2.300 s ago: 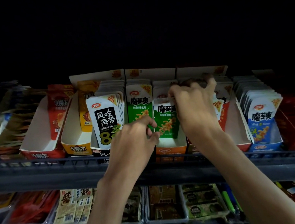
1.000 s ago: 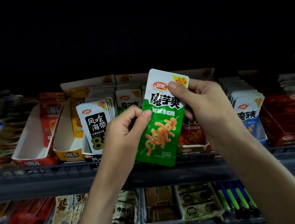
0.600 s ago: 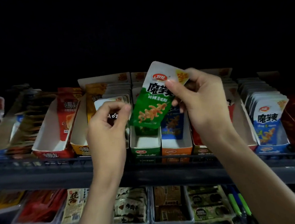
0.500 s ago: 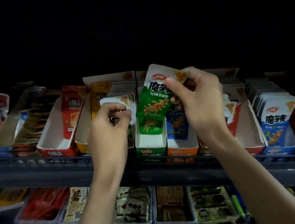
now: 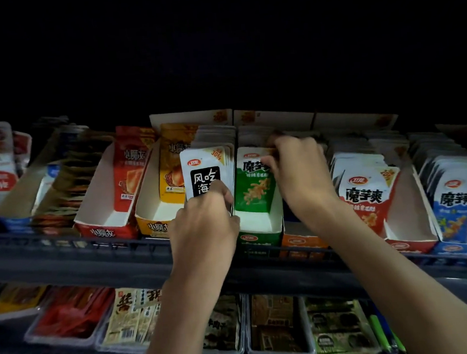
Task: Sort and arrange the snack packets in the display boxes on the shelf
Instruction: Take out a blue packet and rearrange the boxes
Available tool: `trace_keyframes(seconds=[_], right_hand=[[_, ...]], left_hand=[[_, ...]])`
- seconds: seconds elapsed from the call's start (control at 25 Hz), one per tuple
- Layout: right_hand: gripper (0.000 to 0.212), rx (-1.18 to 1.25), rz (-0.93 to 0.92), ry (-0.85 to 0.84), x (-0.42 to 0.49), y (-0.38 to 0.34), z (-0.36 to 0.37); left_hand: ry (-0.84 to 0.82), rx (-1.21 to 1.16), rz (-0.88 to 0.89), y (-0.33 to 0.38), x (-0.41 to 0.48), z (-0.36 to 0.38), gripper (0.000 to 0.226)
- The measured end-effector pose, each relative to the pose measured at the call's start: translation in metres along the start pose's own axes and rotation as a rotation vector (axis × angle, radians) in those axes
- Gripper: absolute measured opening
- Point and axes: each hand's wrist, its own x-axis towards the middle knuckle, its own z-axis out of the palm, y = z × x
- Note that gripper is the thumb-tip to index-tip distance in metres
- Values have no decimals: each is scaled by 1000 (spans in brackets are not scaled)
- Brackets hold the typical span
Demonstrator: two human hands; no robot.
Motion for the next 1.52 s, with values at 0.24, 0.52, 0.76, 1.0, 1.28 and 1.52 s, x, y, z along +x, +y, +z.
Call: trace_keyframes(seconds=[0.24,0.52,0.76,1.0,1.28,1.52], right_hand=[[22,-248,-82,37,-2,-3,10],[62,-277,-108,19,-9,-6,11],[46,-505,-205,-147,-10,-7,14],[50,-429,-243,-153,-11,-4,11],[34,-482,-68,294,-15,33,-25],[30,-489,-81,264,-22,47,-17]], left_hand=[[23,-4,6,1,-1,-1,22],[18,14,-8,3,-1,-1,23],[18,21,-14,2,1,0,25],[32,33,-18,3,2,1,26],[92,-97,135,10,4,7,21],[-45,-124,305,22,1,19,16]])
